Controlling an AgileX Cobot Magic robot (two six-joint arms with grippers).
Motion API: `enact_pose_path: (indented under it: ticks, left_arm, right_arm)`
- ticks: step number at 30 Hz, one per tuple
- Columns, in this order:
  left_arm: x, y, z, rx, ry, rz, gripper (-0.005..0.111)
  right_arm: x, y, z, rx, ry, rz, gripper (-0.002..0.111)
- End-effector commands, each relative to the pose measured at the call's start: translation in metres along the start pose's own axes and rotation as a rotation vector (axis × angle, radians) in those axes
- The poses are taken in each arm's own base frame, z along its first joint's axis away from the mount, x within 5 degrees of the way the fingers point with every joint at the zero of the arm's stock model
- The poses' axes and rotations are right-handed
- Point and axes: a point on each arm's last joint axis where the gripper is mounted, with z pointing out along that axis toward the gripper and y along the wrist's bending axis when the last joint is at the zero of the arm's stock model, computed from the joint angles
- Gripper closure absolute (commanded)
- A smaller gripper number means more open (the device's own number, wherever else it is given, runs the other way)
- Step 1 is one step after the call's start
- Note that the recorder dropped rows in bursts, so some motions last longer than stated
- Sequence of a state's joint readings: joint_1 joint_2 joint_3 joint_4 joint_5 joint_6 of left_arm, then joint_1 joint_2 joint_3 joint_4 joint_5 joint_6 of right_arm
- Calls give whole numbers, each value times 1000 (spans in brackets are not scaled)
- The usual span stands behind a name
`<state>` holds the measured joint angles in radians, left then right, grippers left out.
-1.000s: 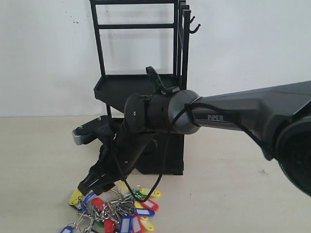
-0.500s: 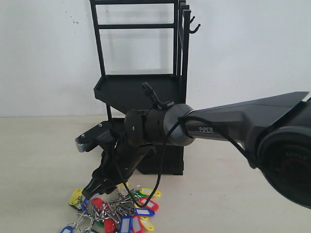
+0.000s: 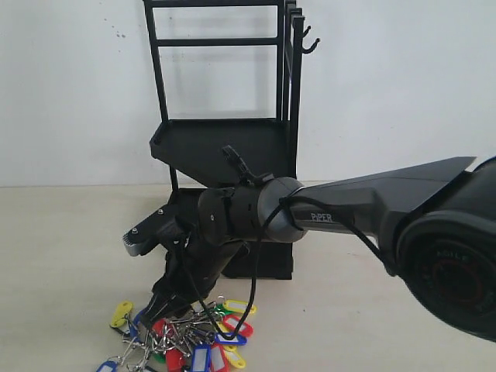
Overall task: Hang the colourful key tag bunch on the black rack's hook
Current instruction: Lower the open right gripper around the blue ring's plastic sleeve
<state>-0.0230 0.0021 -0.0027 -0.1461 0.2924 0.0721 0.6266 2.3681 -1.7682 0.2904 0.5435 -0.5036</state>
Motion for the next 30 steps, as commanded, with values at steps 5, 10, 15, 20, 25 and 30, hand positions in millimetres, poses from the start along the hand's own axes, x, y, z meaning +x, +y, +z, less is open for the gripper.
enact_pose_path:
  ticks: [5, 10, 15, 20, 25, 30]
  left_arm:
    - [0, 0, 0, -3, -3, 8, 102]
    - [0, 0, 0, -3, -3, 8, 102]
    - [0, 0, 0, -3, -3, 8, 102]
    - [0, 0, 0, -3, -3, 8, 102]
    - [0, 0, 0, -3, -3, 8, 102]
    - [0, 0, 0, -3, -3, 8, 102]
  right_arm:
    - [10, 1, 6, -12, 79, -51, 83]
    - [16, 2, 6, -30, 140, -89, 105]
    - [16, 2, 6, -27, 142, -82, 109]
    - [2, 0, -11, 2, 77, -40, 109]
    - [-9, 0, -29, 14, 35, -24, 109]
    - [-17, 2, -48, 12, 14, -23, 109]
